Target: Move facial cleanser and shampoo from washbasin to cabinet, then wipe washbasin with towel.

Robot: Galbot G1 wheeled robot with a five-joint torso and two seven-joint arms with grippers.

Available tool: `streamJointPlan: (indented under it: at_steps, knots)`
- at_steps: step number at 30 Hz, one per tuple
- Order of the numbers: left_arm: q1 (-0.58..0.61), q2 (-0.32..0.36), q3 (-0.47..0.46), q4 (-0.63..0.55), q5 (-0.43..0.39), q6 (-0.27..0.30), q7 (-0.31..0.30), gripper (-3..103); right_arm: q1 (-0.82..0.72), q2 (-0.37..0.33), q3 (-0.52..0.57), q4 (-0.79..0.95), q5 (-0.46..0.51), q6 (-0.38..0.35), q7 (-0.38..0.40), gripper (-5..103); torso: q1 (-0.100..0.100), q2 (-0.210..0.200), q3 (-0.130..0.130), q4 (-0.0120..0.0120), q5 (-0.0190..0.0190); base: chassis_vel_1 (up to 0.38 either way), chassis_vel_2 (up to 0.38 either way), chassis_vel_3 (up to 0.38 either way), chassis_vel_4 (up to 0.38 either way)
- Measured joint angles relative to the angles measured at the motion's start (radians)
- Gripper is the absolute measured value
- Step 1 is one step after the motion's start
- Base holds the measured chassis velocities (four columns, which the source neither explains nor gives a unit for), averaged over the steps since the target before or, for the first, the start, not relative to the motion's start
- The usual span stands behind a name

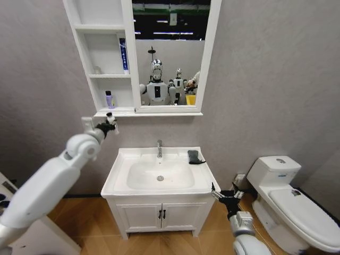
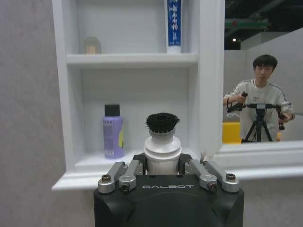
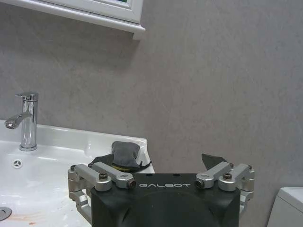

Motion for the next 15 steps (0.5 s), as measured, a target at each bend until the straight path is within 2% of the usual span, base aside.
streamJointPlan:
  at_steps: [1,2,4,5,8,9,13,15]
  knots:
    - [-0.074,-0.018,0.037,0.048,-0.022,0.009,0.011,34,0.001,0.001,-0.004,0.003,-0.002,-0.001,0.000,100,0.000,0.000,0.000,-0.0001,0.0000,0.000,0.000,0.000,0.000]
    - [-0.074,-0.018,0.037,0.048,-0.022,0.009,0.011,34,0.001,0.001,-0.004,0.003,-0.002,-0.001,0.000,100,0.000,0.000,0.000,-0.0001,0.0000,0.000,0.000,0.000,0.000]
    - [-0.213,-0.075,0.114,0.164,-0.045,0.023,0.030,34,-0.001,0.002,-0.003,0.014,-0.002,-0.004,0.000,100,0.000,0.000,0.000,-0.0005,-0.0001,0.000,0.000,0.000,0.000]
    - [-0.213,-0.075,0.114,0.164,-0.045,0.023,0.030,34,-0.001,0.002,-0.003,0.014,-0.002,-0.004,0.000,100,0.000,0.000,0.000,-0.0005,-0.0001,0.000,0.000,0.000,0.000]
    - [-0.357,-0.173,0.226,0.345,-0.013,0.024,0.118,34,-0.021,0.000,0.023,0.031,0.007,-0.003,0.000,100,0.000,0.000,0.000,-0.0007,0.0002,0.000,0.000,0.000,0.000]
    - [-0.357,-0.173,0.226,0.345,-0.013,0.024,0.118,34,-0.021,0.000,0.023,0.031,0.007,-0.003,0.000,100,0.000,0.000,0.000,-0.0007,0.0002,0.000,0.000,0.000,0.000]
    - [-0.428,-0.267,0.266,0.551,0.045,0.057,0.198,34,-0.044,-0.001,0.047,0.037,0.019,0.011,0.000,100,0.000,0.000,0.000,-0.0003,-0.0001,0.000,0.000,0.000,0.000]
    - [-0.441,-0.283,0.269,0.589,0.064,0.060,0.218,34,-0.046,0.000,0.049,0.037,0.020,0.014,0.000,100,0.001,0.000,0.000,0.0002,-0.0002,0.000,0.000,0.000,0.000]
